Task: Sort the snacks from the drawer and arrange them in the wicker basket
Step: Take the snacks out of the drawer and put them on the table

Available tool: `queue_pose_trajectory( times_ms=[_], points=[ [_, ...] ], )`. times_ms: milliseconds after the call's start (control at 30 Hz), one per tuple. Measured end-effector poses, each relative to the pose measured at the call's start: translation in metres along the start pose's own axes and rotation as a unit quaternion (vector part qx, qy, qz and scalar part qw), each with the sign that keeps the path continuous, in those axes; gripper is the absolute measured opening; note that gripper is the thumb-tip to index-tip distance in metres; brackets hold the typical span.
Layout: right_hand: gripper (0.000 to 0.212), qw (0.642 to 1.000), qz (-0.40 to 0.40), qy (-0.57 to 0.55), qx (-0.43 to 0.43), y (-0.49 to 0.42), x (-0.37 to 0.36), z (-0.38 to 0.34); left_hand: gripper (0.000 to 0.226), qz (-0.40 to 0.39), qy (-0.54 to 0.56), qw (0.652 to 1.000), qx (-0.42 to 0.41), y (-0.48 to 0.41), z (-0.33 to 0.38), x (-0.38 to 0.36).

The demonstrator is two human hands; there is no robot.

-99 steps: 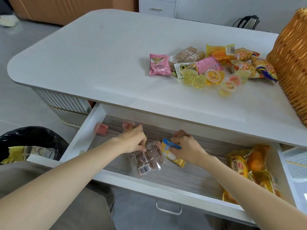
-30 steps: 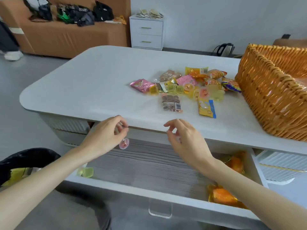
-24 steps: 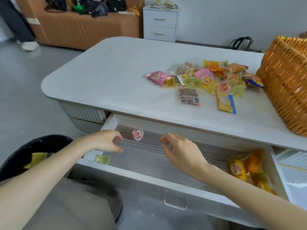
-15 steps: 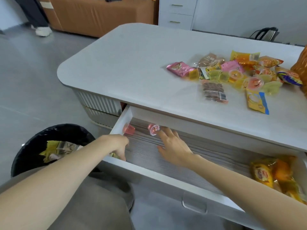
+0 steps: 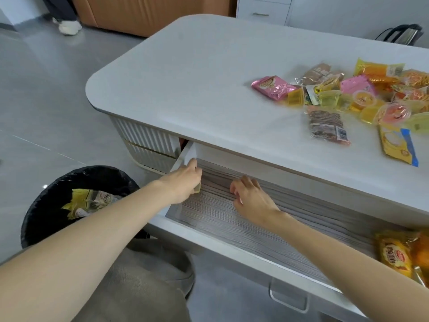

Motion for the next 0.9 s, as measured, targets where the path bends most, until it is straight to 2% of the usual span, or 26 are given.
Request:
queue_pose_trajectory(
  times_ms=[67, 167, 333, 533, 633, 733, 900],
  points=[
    [0.026, 1.0, -0.004, -0.02, -0.006, 0.013, 0.005, 0.012, 0.032, 0.018, -0.062, 0.998, -0.019, -0.006, -0.001, -0.002],
    [0.027, 0.999, -0.016, -0.03, -0.012, 0.028, 0.009, 0.024, 0.043, 0.002, -0.151, 0.988, -0.017, -0.014, -0.002, -0.014],
    [0.026, 0.998, -0.003, -0.061, -0.028, 0.036, 0.007, 0.028, 0.049, -0.046, -0.154, 0.987, -0.012, -0.025, -0.002, -0.027],
    [0.026, 0.995, -0.004, -0.088, -0.043, 0.039, 0.006, 0.03, 0.047, -0.046, -0.18, 0.982, -0.022, -0.026, 0.006, -0.023],
    [0.022, 0.989, -0.031, -0.126, -0.065, 0.043, 0.015, 0.029, 0.047, -0.046, -0.128, 0.99, -0.026, -0.019, 0.016, -0.015],
    [0.018, 0.986, -0.041, -0.148, -0.06, 0.056, 0.035, 0.027, 0.035, -0.07, 0.012, 0.997, -0.036, -0.01, 0.031, 0.0],
    [0.013, 0.989, -0.016, -0.147, -0.016, 0.103, 0.089, 0.019, 0.037, -0.048, 0.142, 0.982, -0.117, 0.018, 0.075, 0.046]
  ],
)
Point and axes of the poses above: each hand's wrist, its own y-axis away from the middle knuckle, its own x-axis out of the back of the hand, z = x × y, the point moved 3 cm from there along -y, towards the middle knuckle, and after that the axes turned 2 degrees about -x, right-handed, at the moved point
